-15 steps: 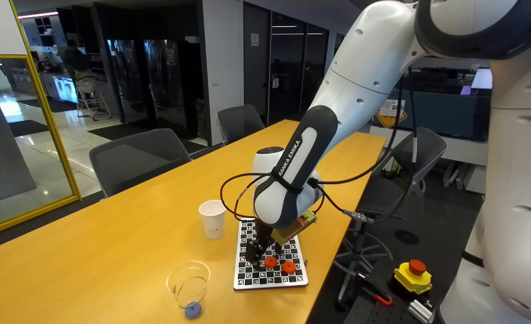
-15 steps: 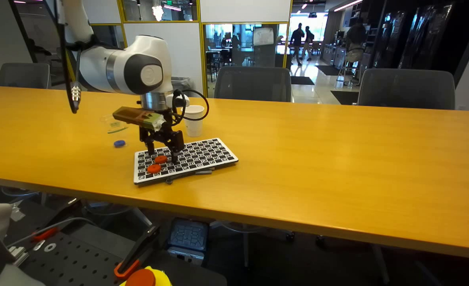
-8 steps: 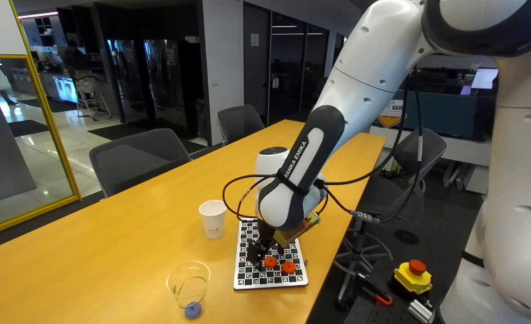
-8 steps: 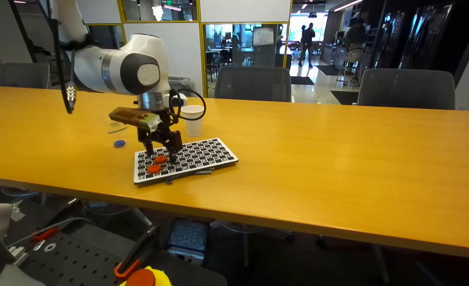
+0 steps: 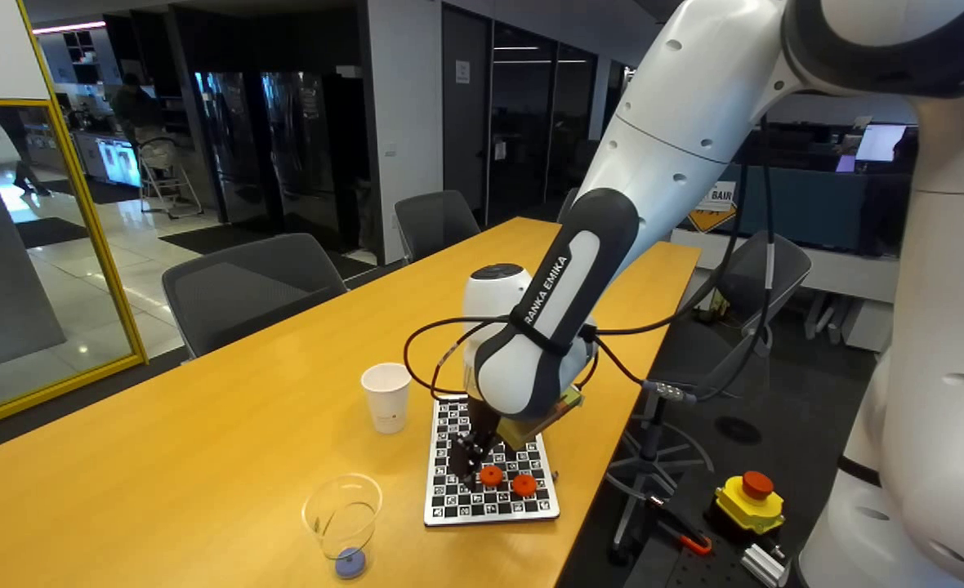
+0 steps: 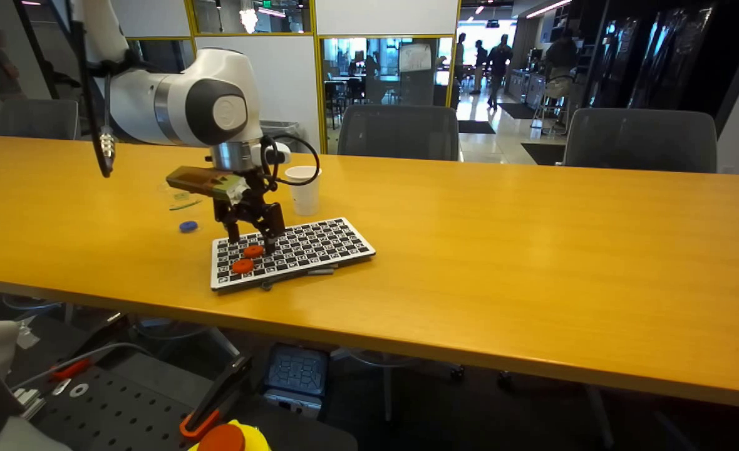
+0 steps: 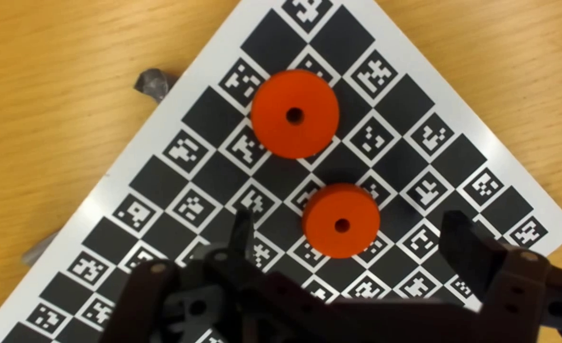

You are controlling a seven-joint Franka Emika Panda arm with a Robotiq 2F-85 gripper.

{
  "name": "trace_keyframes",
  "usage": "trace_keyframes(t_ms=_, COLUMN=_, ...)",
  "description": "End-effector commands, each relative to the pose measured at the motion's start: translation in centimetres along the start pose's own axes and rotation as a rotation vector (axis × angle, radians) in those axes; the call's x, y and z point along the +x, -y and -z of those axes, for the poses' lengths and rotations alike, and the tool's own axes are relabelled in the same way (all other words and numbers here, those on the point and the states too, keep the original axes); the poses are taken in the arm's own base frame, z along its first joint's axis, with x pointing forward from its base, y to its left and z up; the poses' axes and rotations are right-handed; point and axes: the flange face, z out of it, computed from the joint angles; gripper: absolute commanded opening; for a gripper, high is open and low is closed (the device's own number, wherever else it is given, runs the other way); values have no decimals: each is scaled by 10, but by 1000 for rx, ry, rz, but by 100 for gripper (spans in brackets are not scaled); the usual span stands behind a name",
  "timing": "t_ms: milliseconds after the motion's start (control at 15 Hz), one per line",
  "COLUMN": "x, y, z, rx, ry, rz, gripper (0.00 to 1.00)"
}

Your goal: Put the orange objects in the white cup and the other objects inside the transparent cup.

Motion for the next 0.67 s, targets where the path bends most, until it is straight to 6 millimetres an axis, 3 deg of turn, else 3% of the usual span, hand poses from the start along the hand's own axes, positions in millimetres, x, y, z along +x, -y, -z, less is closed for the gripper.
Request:
trace_keyframes(t_ms=0, x=-6, y=3, z=9, rx=-7, ry=-24, rz=-6, gripper=100)
trace_keyframes(t_ms=133, x=-6, y=3, z=8, rx=-6, ry=-25, rz=-9, gripper=100)
trace_keyframes(t_ms=200, x=-7, y=3, z=8, rx=-5, ry=-32, rz=-6, gripper=75)
trace_keyframes(t_ms=267, x=-7, y=3, z=8, rx=-6, ry=-32, rz=-6, gripper=73)
trace_keyframes(t_ms=600, x=-8, y=3, z=7, rx=-7, ry=-27, rz=-10, gripper=33)
